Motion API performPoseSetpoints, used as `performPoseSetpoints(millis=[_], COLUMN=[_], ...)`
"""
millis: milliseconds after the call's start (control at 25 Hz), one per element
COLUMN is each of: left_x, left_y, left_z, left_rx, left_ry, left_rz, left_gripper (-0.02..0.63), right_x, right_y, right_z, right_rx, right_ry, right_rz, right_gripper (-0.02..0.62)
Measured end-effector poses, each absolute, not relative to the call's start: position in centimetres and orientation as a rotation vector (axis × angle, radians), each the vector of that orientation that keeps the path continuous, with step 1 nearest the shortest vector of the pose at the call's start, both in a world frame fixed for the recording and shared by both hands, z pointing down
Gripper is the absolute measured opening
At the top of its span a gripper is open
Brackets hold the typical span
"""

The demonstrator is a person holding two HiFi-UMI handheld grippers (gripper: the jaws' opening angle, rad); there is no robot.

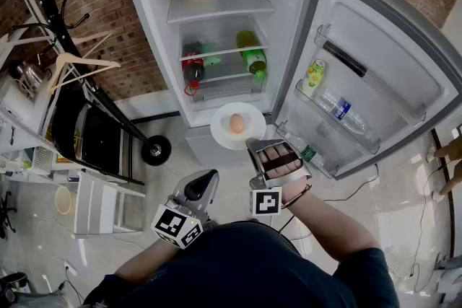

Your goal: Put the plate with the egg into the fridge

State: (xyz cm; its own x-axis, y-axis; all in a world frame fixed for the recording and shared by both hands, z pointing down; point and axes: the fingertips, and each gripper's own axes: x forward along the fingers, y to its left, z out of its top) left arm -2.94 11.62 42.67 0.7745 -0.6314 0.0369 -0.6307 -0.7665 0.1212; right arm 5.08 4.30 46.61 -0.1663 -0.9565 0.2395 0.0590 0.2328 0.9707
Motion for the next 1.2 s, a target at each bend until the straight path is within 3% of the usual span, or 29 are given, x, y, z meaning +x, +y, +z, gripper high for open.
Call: performPoseSetpoints(millis=[1200], left_x=[0.1], left_y=[10.6], left_z=[44.5], left_rx=[2.738], left_ry=[-1.225], left_rz=[0.036], left_gripper=[0.005], right_x=[7.4], right_y=[0.5], right_z=[47.1], right_rx=[0.891], right_ry=[-1.484], right_rz=[-1.253], right_gripper=[0.021])
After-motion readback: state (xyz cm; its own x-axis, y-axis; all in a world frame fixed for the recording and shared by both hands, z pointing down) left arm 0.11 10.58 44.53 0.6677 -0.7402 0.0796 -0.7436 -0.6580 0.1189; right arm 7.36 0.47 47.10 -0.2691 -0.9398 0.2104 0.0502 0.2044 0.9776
